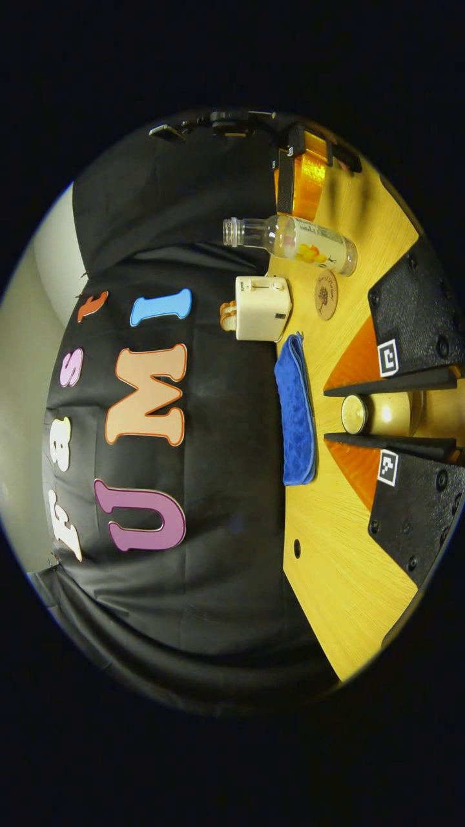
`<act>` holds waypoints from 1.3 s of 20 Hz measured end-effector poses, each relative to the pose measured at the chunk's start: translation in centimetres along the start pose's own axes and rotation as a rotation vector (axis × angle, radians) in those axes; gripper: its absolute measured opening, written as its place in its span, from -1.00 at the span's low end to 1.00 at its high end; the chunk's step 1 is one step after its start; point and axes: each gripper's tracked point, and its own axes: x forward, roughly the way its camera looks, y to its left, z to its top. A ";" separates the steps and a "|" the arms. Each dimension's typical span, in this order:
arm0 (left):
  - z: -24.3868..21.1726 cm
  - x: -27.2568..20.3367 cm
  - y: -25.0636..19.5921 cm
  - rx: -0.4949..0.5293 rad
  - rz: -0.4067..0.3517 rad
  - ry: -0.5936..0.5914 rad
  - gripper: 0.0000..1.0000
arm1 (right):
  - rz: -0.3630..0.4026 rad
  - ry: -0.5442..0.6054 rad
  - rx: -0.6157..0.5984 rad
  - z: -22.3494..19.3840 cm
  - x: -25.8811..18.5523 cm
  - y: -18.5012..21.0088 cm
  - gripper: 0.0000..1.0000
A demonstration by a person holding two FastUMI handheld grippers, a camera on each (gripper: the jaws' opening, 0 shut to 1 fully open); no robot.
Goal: Open the teacup lid with one hand, grasp the water bottle and pour water into the teacup with the other hand; after pouring, place the water bottle on the coaster and then close the teacup lid.
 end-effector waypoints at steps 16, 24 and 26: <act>-0.2 -3.8 10.3 0.003 0.220 0.001 -0.48 | -0.023 0.131 -0.003 -2.0 4.6 -1.0 0.79; -0.2 -3.9 11.0 0.003 0.237 0.001 -0.48 | -0.035 0.162 -0.020 -2.6 5.6 -0.9 0.60; -0.3 -3.8 10.8 0.003 0.227 0.001 -0.48 | -0.048 0.159 -0.026 -2.6 5.5 -1.2 0.62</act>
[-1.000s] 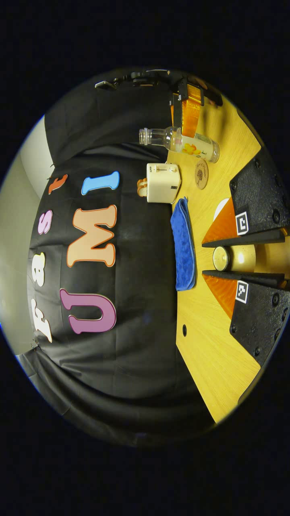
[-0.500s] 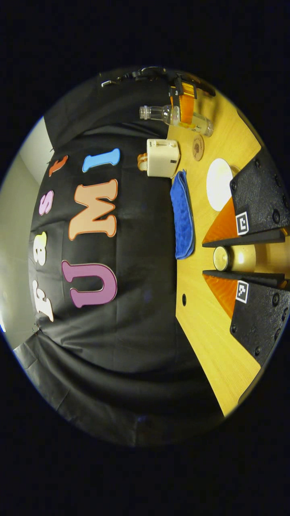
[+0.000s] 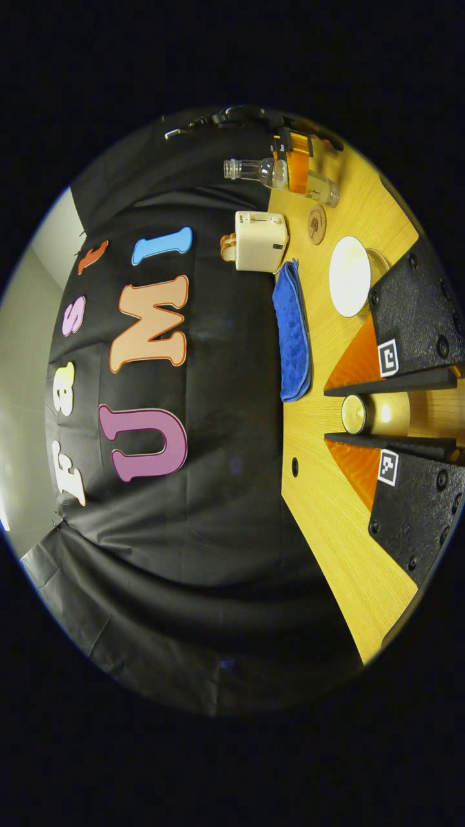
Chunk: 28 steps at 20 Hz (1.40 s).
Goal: Open the teacup lid with one hand, grasp the water bottle and pour water into the teacup with the other hand; after pouring, place the water bottle on the coaster and then close the teacup lid.
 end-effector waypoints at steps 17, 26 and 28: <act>0.0 0.1 0.1 -0.002 -0.003 0.001 -0.48 | -0.062 0.021 -0.501 4.8 0.5 3.6 0.61; -0.1 0.0 0.1 -0.003 -0.003 0.002 -0.48 | -0.044 0.006 -0.898 3.5 3.2 9.4 0.62; -0.1 0.0 0.1 -0.003 -0.003 0.002 -0.48 | -0.039 0.003 -0.987 2.6 3.5 10.2 0.62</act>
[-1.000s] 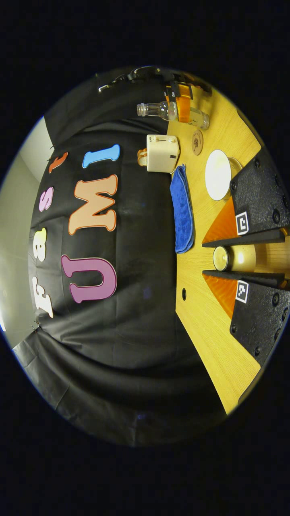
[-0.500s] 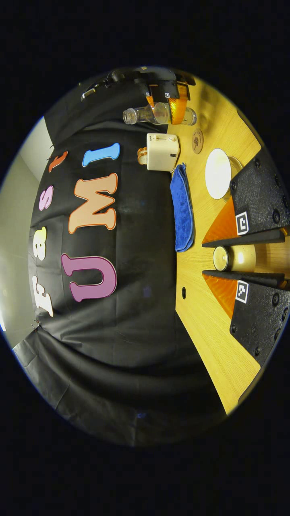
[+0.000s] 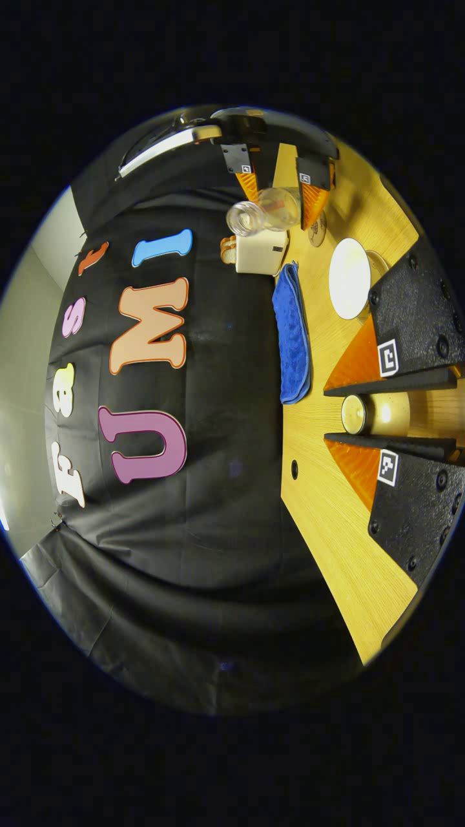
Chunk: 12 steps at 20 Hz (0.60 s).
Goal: Open the teacup lid with one hand, grasp the water bottle and pour water into the teacup with the other hand; after pouring, place the water bottle on the coaster and then close the teacup lid.
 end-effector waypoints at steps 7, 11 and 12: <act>-0.1 0.0 0.0 0.000 0.000 0.000 -0.48 | -0.001 0.014 -0.218 -0.5 0.7 1.0 0.58; 0.1 0.0 0.0 0.000 -0.001 0.000 -0.48 | -0.025 0.017 -0.303 -0.6 0.5 0.0 0.63; 0.0 0.1 0.0 0.000 -0.001 0.000 -0.48 | -0.032 0.016 -0.323 -0.5 0.4 -0.4 0.61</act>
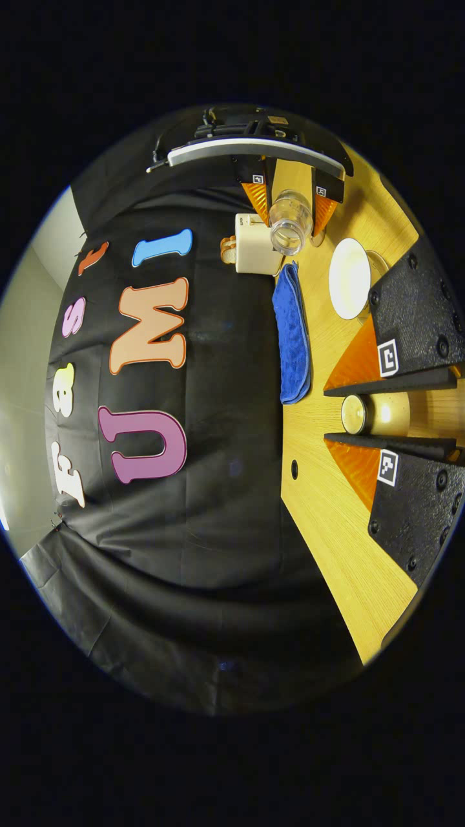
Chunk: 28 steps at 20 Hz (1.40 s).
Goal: Open the teacup lid with one hand, grasp the water bottle and pour water into the teacup with the other hand; after pouring, place the water bottle on the coaster and then close the teacup lid.
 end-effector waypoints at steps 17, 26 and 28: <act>0.1 -0.1 0.2 -0.001 0.007 -0.001 -0.48 | -0.078 -0.073 -0.348 1.2 -0.2 -0.1 0.58; -0.1 0.0 0.3 -0.002 0.012 0.000 -0.48 | -0.122 -0.093 -0.444 1.9 -0.4 -0.9 0.58; 0.0 -0.1 0.3 -0.002 0.012 0.000 -0.48 | -0.141 -0.099 -0.474 2.0 -0.5 -1.0 0.58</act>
